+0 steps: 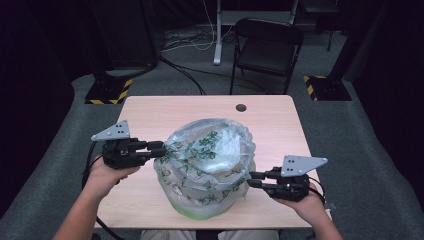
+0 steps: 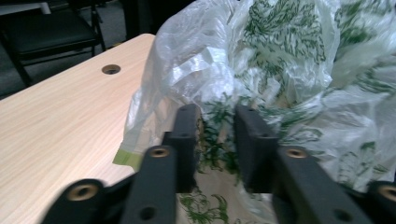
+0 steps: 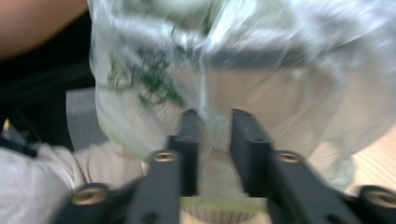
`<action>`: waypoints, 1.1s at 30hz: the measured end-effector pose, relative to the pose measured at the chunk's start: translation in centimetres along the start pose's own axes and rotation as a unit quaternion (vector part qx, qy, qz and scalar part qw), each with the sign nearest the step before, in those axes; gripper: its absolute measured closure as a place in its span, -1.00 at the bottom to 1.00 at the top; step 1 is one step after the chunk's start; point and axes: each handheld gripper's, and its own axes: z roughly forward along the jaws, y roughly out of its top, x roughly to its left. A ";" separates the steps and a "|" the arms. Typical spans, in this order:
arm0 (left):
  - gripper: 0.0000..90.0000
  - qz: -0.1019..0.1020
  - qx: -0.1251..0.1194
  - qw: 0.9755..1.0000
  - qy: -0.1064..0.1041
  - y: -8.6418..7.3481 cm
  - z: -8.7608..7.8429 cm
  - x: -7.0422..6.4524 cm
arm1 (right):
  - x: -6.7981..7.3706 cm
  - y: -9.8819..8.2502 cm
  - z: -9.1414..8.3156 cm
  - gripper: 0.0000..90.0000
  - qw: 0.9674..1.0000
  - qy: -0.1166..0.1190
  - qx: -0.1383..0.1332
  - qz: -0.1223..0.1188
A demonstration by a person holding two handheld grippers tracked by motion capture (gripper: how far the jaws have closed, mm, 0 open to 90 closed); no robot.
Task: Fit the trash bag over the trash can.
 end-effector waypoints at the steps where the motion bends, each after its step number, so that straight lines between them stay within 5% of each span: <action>1: 0.39 -0.002 -0.003 1.000 0.001 0.1 -0.1 0.0 | -0.1 0.2 -0.4 0.45 1.000 0.002 -0.009 0.006; 4: 0.21 -0.001 -0.014 1.000 0.007 0.6 -0.6 0.0 | -0.2 1.0 -1.6 0.25 0.999 0.000 -0.032 0.009; 11: -0.04 0.002 -0.031 0.999 0.012 1.8 -0.8 -0.5 | -0.1 3.3 -2.6 0.16 0.999 -0.010 -0.048 -0.004; 23: -0.10 0.026 -0.022 0.999 -0.020 3.9 1.8 -2.0 | 0.3 8.1 0.1 0.03 0.998 -0.004 -0.060 -0.038; 33: -0.13 0.044 -0.002 0.998 -0.043 4.5 4.0 -3.0 | -0.3 9.0 4.0 0.14 0.999 -0.003 0.015 -0.044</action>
